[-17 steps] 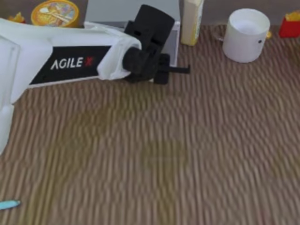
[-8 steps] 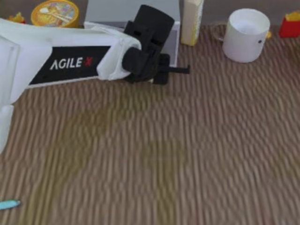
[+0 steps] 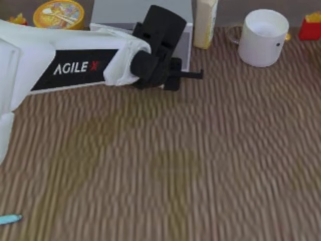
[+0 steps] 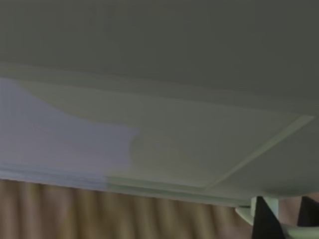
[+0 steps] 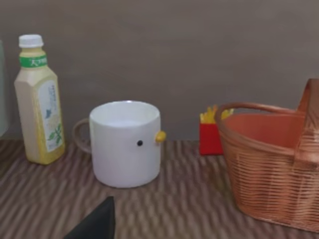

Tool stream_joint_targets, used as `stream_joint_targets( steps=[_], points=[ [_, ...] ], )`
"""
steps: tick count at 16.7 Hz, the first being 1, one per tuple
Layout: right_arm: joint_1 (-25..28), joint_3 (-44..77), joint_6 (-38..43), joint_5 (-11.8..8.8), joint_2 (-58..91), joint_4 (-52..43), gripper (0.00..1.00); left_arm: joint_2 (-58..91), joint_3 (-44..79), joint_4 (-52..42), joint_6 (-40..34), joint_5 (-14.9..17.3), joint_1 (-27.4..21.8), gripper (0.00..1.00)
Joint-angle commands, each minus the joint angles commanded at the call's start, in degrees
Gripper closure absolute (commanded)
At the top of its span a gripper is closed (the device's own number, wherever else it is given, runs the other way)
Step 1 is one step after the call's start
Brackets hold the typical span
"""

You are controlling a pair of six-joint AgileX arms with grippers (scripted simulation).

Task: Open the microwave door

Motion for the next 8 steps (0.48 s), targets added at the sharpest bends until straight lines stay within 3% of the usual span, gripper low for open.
stream_joint_targets(
  steps=[8],
  points=[
    [0.0, 0.0, 0.0, 0.0, 0.0, 0.0, 0.00, 0.3, -0.1, 0.0, -0.3, 0.4, -0.5, 1.00]
  ],
)
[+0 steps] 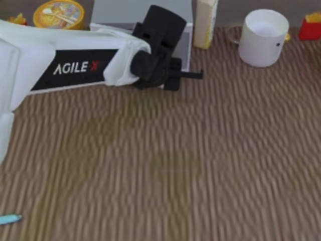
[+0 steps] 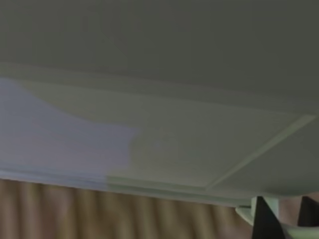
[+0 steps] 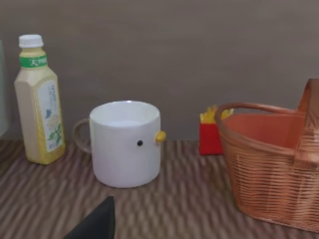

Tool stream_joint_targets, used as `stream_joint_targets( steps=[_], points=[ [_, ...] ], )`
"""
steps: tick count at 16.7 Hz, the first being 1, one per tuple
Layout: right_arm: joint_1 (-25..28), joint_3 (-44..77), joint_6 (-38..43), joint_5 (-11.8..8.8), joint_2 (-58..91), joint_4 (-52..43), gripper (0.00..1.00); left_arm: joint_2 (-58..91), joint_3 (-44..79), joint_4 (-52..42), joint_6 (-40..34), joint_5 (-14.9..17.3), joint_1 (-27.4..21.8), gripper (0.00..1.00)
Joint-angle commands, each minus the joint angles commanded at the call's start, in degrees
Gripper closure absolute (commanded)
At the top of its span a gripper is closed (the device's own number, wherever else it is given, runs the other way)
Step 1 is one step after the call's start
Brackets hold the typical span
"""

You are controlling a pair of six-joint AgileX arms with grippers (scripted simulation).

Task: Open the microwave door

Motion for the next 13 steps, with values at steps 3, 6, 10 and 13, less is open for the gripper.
stream_joint_targets(
  steps=[3, 6, 10, 13],
  points=[
    [0.0, 0.0, 0.0, 0.0, 0.0, 0.0, 0.00, -0.7, -1.4, 0.5, 1.2, 0.7, 0.4, 1.00],
    [0.0, 0.0, 0.0, 0.0, 0.0, 0.0, 0.00, -2.8, -3.3, 2.4, 3.4, 2.2, 1.1, 1.00],
    [0.0, 0.0, 0.0, 0.0, 0.0, 0.0, 0.00, -3.3, -4.8, 2.8, 4.6, 3.0, 1.4, 1.00],
    [0.0, 0.0, 0.0, 0.0, 0.0, 0.0, 0.00, -3.3, -4.8, 2.8, 4.6, 3.0, 1.4, 1.00]
  ],
)
